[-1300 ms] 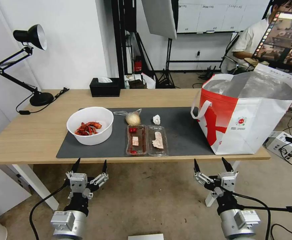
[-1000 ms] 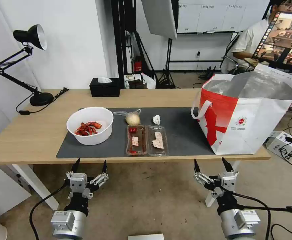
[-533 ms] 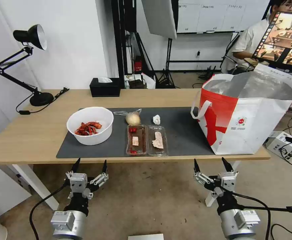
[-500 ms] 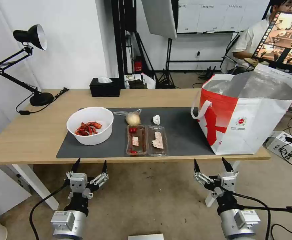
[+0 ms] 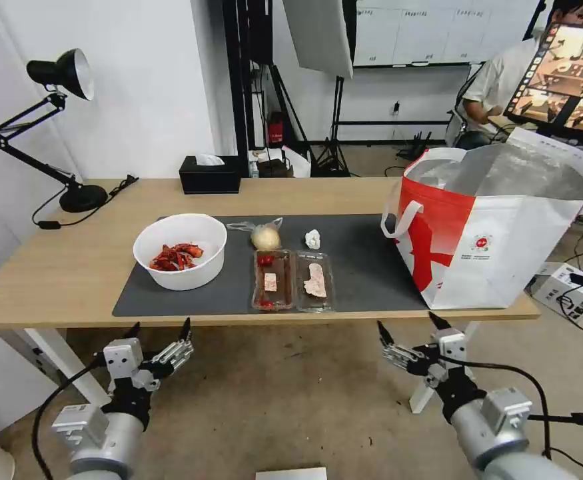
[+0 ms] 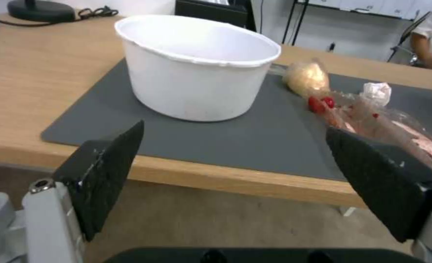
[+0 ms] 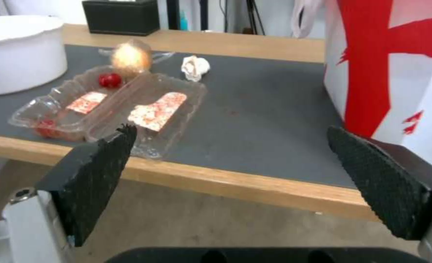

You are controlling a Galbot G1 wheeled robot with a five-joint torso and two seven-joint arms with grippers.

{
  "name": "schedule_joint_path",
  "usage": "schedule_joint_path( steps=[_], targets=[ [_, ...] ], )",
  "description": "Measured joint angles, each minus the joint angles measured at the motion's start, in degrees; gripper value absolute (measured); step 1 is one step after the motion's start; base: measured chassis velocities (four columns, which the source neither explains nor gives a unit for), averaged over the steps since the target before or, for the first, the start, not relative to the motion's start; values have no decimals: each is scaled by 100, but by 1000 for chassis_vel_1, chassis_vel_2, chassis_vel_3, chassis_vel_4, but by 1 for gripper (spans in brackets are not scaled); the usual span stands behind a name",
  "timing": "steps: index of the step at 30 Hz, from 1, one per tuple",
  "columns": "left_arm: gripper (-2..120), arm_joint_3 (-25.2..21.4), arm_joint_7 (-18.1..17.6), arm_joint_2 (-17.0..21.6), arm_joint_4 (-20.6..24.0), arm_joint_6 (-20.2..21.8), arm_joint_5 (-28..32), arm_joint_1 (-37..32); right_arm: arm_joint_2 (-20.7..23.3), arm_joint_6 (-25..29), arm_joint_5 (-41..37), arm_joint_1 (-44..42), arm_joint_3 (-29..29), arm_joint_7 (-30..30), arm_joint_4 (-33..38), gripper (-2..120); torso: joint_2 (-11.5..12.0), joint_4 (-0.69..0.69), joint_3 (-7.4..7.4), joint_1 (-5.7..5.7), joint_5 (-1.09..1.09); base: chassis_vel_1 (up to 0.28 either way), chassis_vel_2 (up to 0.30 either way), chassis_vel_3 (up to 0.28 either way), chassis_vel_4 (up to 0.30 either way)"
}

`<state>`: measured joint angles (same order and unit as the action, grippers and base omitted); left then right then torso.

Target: Pick up the trash from the table and place it into the takeout bag.

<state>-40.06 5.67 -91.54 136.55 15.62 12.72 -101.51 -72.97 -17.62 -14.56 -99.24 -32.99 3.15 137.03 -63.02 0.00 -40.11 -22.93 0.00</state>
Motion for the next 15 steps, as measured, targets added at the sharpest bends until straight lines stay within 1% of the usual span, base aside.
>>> schedule_joint_path(
  steps=[2,4,6,8,9,11,13,15],
  targets=[
    [100,17,14,0,-22,-47,2,7,4,32,-28,13,6,9,-19,100,0,0,0,0,0,0,0,0,0],
    [100,70,55,2,-94,-191,-11,32,17,182,-158,66,13,43,-121,100,0,-1,1,1,0,0,0,0,0],
    [100,84,69,3,-112,-222,-24,37,24,261,-229,87,13,55,-164,100,0,-1,0,0,1,0,0,0,0],
    [100,125,115,5,-172,-347,-94,48,44,476,-425,145,23,73,-289,100,0,0,0,0,1,0,0,0,0],
    [100,125,115,5,-172,-347,-94,48,44,476,-425,145,23,73,-289,100,0,0,0,0,1,0,0,0,0],
    [100,175,175,6,-280,-592,-272,49,52,659,-592,197,31,70,-410,100,0,0,0,0,0,0,0,0,0],
    [100,189,181,6,-302,-644,-314,49,52,687,-612,205,33,67,-425,100,0,-1,0,0,0,0,0,0,0],
    [100,231,202,7,-383,-822,-413,49,52,805,-687,239,40,49,-485,100,0,0,0,0,0,0,0,0,0]
  ],
)
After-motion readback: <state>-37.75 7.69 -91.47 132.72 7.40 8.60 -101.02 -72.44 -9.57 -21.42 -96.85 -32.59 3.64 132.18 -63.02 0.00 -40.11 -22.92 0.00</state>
